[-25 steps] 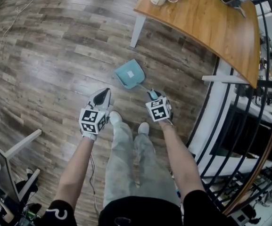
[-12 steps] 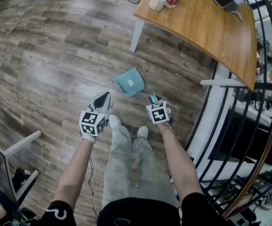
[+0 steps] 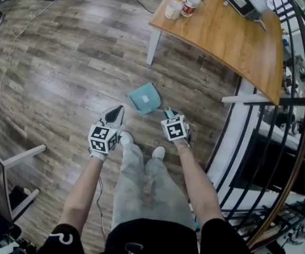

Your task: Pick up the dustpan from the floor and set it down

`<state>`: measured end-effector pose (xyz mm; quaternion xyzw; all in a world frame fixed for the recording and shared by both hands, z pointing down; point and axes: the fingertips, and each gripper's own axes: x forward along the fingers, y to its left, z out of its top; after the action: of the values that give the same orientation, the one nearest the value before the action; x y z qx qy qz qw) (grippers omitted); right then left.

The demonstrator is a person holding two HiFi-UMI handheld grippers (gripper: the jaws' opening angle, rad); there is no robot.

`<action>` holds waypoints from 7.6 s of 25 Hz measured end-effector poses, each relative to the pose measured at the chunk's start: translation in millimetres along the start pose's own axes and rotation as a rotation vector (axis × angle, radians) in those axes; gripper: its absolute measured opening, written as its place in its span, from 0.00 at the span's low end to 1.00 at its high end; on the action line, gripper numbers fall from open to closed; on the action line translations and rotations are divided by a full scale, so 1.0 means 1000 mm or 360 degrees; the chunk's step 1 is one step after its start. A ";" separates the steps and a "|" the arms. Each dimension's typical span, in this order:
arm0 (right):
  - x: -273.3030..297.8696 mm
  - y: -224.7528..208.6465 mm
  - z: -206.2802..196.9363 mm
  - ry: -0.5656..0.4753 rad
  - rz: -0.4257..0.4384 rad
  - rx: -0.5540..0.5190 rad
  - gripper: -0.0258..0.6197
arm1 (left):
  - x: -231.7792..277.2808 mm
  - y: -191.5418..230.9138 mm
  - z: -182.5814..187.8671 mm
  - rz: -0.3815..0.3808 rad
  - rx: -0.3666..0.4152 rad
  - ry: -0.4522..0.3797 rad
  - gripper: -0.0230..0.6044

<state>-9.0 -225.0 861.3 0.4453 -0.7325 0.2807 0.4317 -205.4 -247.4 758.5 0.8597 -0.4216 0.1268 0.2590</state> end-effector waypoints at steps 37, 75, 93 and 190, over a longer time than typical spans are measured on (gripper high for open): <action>-0.391 -0.045 0.123 -0.0591 0.0224 -0.0346 0.16 | -0.154 -0.183 0.195 0.0320 0.0283 -0.0370 0.03; -0.425 -0.081 0.101 -0.0622 0.0138 -0.0204 0.16 | -0.151 -0.207 0.203 0.0183 0.0378 -0.0301 0.03; -0.402 -0.186 -0.064 -0.0399 -0.0207 0.0268 0.16 | -0.012 -0.330 0.157 -0.0305 0.0467 -0.0133 0.03; -0.188 -0.249 -0.179 -0.0301 -0.0264 0.0694 0.30 | 0.175 -0.328 0.043 -0.0586 0.0352 0.0188 0.03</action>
<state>325.5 -116.5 786.4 0.6108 -0.6527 0.3528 0.2764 161.2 -219.4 687.8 0.9365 -0.2250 0.1730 0.2060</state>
